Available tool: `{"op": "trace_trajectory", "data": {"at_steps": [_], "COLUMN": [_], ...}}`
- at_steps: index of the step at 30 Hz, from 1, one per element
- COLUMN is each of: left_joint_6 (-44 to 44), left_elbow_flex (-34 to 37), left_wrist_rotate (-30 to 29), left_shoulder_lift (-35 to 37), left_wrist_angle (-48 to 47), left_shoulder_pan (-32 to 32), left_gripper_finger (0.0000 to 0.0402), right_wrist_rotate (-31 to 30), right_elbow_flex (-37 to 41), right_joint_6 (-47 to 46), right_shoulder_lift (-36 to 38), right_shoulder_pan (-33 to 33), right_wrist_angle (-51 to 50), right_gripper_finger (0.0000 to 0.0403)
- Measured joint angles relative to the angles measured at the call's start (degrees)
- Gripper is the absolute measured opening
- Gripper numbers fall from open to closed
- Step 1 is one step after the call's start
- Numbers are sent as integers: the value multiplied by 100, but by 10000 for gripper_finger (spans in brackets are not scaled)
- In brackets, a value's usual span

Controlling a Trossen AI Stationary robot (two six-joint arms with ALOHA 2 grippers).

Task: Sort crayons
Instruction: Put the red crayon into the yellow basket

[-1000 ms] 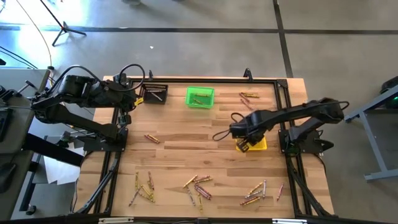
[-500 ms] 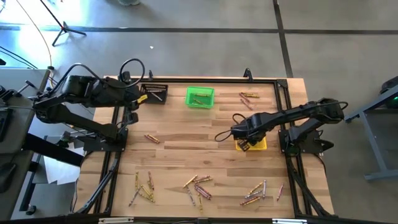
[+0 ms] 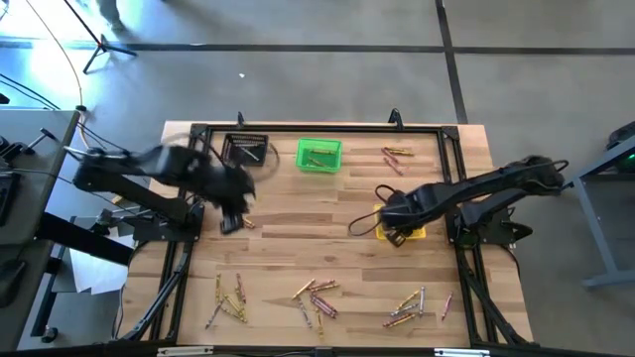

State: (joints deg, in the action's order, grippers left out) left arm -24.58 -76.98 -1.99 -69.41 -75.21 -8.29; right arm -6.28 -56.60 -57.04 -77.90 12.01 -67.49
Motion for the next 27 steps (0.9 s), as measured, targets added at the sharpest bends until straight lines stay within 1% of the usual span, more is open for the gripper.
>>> {"op": "trace_trajectory", "data": {"at_steps": [2,6,7,9,14,18,22,27], "left_joint_6": [-189,-935,-1170,-1739,-3931,-5477,-6673,-7775], "left_elbow_flex": [367,997,1132,1325,1635,1633,1633,1631], "left_wrist_rotate": [413,1592,1799,1996,1919,1384,904,561], "left_shoulder_lift": [-140,-480,-565,-762,-1301,-1756,-2114,-2451], "left_wrist_angle": [6,63,159,369,1065,1399,1746,2178], "left_shoulder_pan": [-251,-878,-1057,-1409,-1996,-2337,-2545,-2733], "left_gripper_finger": [91,91,91,91,91,91,91,91], "right_wrist_rotate": [0,-4,-13,-93,-307,-381,-503,-529], "right_elbow_flex": [-1,-2,-2,0,-2,-2,-1,-1], "right_joint_6": [-9,-135,-144,-144,-141,95,367,601], "right_shoulder_lift": [112,240,256,264,264,264,264,264], "right_shoulder_pan": [156,452,510,638,821,833,829,829], "right_wrist_angle": [1,-4,-4,-8,-17,-35,-41,-43], "right_gripper_finger": [119,119,119,119,119,119,119,119]}}
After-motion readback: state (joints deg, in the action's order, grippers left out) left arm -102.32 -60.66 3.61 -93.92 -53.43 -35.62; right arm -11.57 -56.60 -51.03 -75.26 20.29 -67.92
